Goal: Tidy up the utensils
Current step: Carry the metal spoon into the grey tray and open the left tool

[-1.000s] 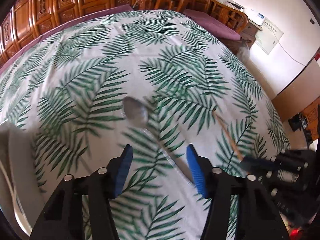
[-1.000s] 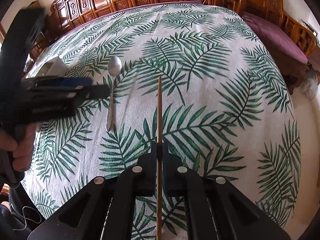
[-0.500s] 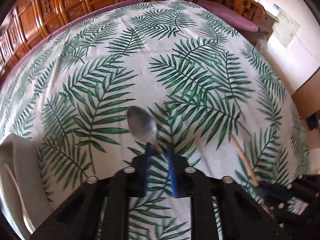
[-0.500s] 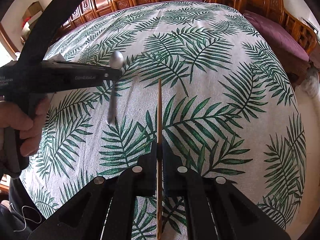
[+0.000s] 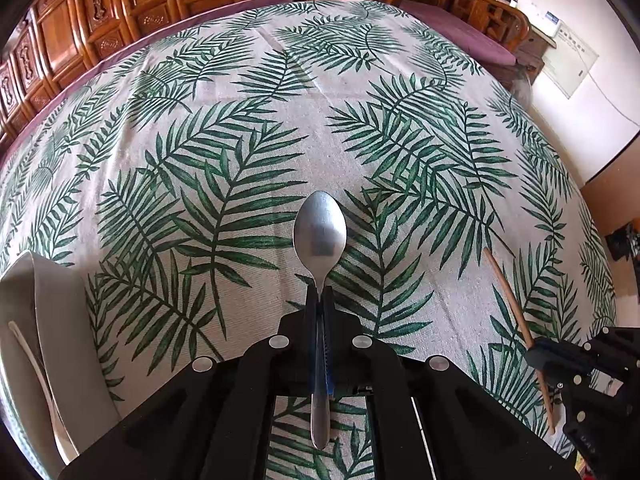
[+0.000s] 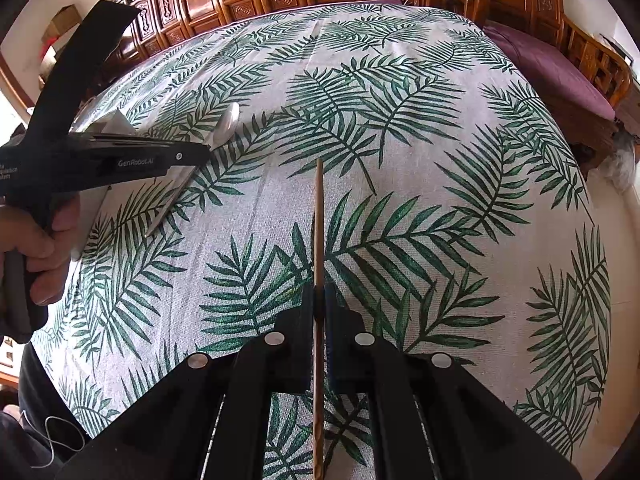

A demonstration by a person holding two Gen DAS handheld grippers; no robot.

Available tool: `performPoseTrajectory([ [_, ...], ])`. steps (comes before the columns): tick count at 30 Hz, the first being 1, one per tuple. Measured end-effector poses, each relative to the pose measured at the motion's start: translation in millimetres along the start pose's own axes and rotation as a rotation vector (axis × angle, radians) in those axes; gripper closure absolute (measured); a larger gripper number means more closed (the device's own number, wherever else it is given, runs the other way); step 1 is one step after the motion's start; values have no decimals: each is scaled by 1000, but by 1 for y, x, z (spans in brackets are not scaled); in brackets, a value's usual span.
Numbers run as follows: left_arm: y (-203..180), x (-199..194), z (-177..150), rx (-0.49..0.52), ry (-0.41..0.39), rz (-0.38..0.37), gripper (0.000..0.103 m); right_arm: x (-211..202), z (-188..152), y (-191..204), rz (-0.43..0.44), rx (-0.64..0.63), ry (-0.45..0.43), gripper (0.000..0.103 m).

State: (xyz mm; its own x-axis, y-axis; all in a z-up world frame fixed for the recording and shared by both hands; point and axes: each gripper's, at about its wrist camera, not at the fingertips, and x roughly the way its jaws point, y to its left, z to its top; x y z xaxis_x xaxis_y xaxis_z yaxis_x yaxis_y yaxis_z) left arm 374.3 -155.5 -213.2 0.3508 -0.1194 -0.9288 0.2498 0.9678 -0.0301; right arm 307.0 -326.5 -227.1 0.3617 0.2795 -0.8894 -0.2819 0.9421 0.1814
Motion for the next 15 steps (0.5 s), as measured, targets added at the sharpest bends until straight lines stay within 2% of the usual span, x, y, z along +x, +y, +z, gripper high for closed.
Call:
performPoseTrajectory([
  [5,3,-16,-2,11,-40,-3,101,-6,4,3,-7,-3,-13,97],
  [15,27,-79,-7,8,-162,-19,101,-22,27,34,2,-37,-60,97],
])
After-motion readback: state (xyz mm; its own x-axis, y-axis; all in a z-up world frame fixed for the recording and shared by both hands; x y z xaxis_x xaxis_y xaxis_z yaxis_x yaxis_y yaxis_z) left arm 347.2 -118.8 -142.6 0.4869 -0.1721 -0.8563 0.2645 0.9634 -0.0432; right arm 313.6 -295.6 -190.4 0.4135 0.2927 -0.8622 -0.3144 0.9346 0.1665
